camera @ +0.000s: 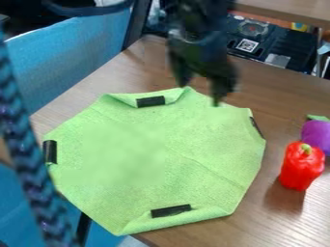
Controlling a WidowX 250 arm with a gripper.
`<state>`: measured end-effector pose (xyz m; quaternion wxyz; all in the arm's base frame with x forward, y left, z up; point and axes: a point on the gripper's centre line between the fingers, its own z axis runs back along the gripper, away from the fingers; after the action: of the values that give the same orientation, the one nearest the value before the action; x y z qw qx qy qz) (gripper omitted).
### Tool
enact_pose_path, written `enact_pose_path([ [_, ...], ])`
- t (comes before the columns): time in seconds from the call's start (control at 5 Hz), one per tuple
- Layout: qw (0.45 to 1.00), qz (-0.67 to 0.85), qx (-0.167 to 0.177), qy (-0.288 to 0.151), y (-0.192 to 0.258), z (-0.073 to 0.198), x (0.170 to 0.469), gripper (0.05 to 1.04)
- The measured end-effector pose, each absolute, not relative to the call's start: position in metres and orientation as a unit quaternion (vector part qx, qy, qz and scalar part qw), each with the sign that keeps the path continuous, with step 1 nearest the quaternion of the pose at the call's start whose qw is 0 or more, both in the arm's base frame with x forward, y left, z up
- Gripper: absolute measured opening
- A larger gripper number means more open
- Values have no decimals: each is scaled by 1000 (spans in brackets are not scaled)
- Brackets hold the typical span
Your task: Fold the cloth from bottom right to top left
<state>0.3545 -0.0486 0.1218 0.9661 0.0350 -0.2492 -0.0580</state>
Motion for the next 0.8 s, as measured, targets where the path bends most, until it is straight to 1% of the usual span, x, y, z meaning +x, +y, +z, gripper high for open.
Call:
enact_pose_path([
  [0.2, 958, 66, 59, -273, -67, 119, 364, 1001],
  [0.4, 943, 140, 84, -291, -88, 110, 380, 1001],
  [0.6, 926, 192, 83, -315, -97, 100, 395, 1001],
  [0.8, 914, 224, 60, -334, -101, 93, 403, 1001],
])
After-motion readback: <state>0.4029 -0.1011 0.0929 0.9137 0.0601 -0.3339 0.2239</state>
